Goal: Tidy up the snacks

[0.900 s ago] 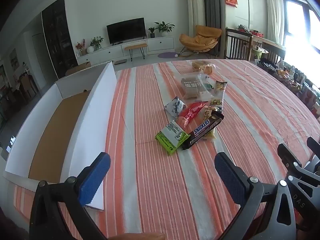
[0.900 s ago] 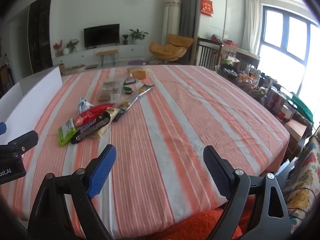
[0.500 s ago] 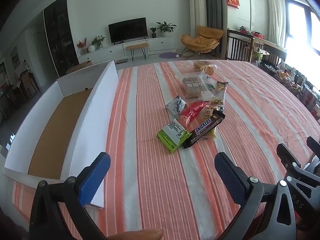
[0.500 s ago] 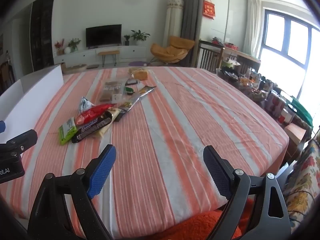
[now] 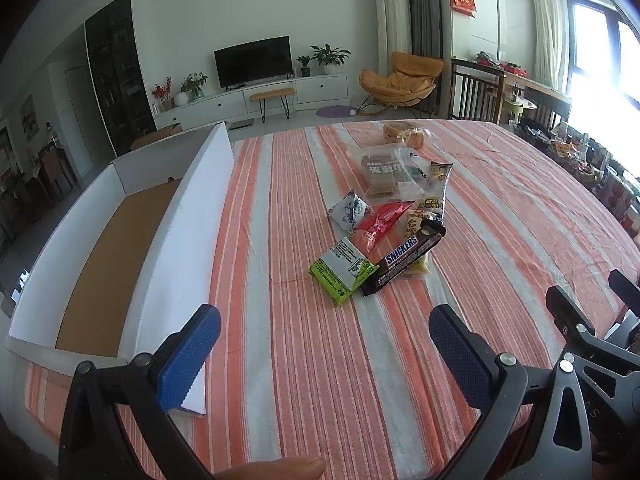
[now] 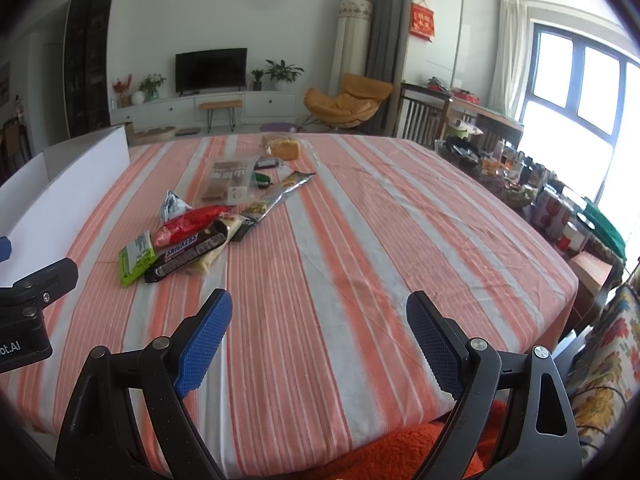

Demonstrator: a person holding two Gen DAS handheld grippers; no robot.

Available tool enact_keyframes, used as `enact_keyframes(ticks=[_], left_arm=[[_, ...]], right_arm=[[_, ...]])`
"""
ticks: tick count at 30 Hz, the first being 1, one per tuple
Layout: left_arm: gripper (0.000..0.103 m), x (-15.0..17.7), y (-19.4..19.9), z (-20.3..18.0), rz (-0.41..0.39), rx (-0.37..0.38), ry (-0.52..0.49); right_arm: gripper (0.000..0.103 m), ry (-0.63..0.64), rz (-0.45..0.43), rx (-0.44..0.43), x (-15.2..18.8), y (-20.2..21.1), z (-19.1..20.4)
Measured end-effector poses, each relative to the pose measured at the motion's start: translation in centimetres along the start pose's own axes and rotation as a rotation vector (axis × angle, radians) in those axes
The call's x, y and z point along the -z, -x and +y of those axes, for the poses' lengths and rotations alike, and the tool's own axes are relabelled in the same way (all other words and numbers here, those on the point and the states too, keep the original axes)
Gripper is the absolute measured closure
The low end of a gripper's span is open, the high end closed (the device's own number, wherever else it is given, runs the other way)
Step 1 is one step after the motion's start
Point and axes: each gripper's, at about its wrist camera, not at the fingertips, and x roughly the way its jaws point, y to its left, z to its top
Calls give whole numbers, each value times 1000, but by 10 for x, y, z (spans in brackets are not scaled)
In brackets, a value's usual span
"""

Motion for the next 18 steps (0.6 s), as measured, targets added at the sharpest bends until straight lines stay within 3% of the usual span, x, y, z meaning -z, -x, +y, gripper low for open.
enact_keyframes(ticks=[18], left_arm=[[0, 5, -7, 1, 19, 7, 6]], right_arm=[[12, -8, 15, -5, 1, -6, -1]])
